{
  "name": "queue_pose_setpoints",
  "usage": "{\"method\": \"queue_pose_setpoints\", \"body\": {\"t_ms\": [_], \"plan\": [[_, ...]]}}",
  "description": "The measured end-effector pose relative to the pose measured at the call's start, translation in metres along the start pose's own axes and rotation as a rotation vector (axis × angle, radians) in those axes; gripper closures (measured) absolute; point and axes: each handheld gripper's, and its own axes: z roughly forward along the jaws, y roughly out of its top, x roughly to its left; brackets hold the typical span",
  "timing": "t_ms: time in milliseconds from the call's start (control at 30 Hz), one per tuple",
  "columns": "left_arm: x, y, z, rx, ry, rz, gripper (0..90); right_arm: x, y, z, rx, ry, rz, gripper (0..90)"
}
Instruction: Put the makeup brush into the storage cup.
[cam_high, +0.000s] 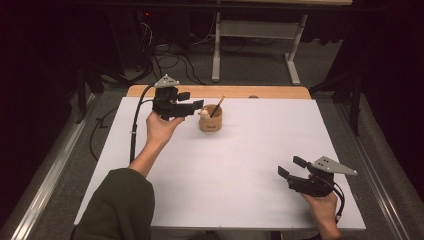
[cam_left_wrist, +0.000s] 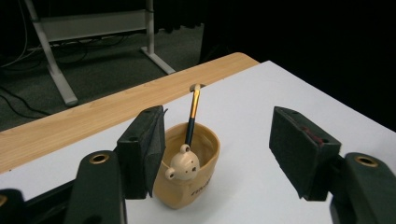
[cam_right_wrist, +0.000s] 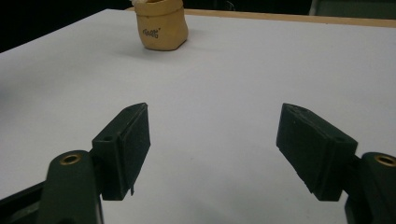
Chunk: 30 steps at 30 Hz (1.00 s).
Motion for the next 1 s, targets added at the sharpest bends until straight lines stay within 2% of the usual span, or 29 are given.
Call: {"method": "queue_pose_setpoints", "body": {"t_ms": [500,733,1000], "plan": [[-0.006,-0.013,-0.024,-0.032,-0.002,0.027,36.1,0.0,0.0,0.0,-0.004,0.001,0.001,27.6],[-0.011,-0.021,-0.032,-0.032,-0.001,0.053,36.0,0.0,-0.001,0.0,0.002,0.0,0.001,27.6],[-0.011,-0.033,-0.038,-0.027,-0.011,0.041,35.9,0.001,0.0,0.0,0.0,0.0,0.002,27.5]]}}
